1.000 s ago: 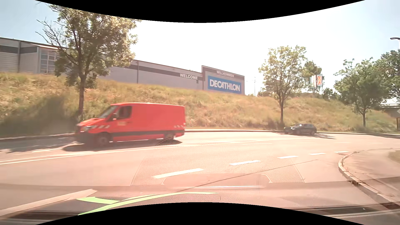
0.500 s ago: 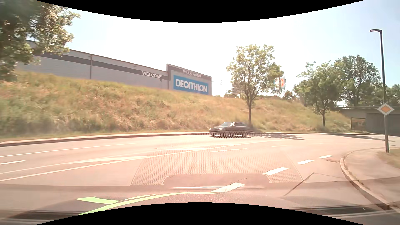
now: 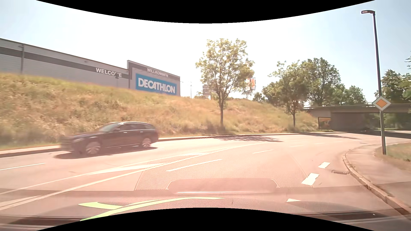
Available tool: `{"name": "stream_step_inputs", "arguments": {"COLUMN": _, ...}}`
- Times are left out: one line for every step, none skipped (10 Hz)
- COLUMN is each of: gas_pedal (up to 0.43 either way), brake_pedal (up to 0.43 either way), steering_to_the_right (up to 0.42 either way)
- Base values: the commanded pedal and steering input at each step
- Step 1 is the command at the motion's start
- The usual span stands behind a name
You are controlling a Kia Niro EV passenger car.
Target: Follow the waypoints while adhering to traffic rules and regulations
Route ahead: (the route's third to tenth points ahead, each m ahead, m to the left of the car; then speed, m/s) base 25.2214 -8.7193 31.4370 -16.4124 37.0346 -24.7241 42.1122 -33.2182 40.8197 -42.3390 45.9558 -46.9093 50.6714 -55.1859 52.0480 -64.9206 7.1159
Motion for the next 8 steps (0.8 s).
{"name": "stream_step_inputs", "arguments": {"gas_pedal": 0.130, "brake_pedal": 0.000, "steering_to_the_right": 0.244}}
{"name": "stream_step_inputs", "arguments": {"gas_pedal": 0.130, "brake_pedal": 0.000, "steering_to_the_right": 0.246}}
{"name": "stream_step_inputs", "arguments": {"gas_pedal": 0.130, "brake_pedal": 0.000, "steering_to_the_right": 0.252}}
{"name": "stream_step_inputs", "arguments": {"gas_pedal": 0.138, "brake_pedal": 0.000, "steering_to_the_right": 0.255}}
{"name": "stream_step_inputs", "arguments": {"gas_pedal": 0.138, "brake_pedal": 0.000, "steering_to_the_right": 0.255}}
{"name": "stream_step_inputs", "arguments": {"gas_pedal": 0.138, "brake_pedal": 0.000, "steering_to_the_right": 0.255}}
{"name": "stream_step_inputs", "arguments": {"gas_pedal": 0.138, "brake_pedal": 0.000, "steering_to_the_right": 0.253}}
{"name": "stream_step_inputs", "arguments": {"gas_pedal": 0.138, "brake_pedal": 0.000, "steering_to_the_right": 0.249}}
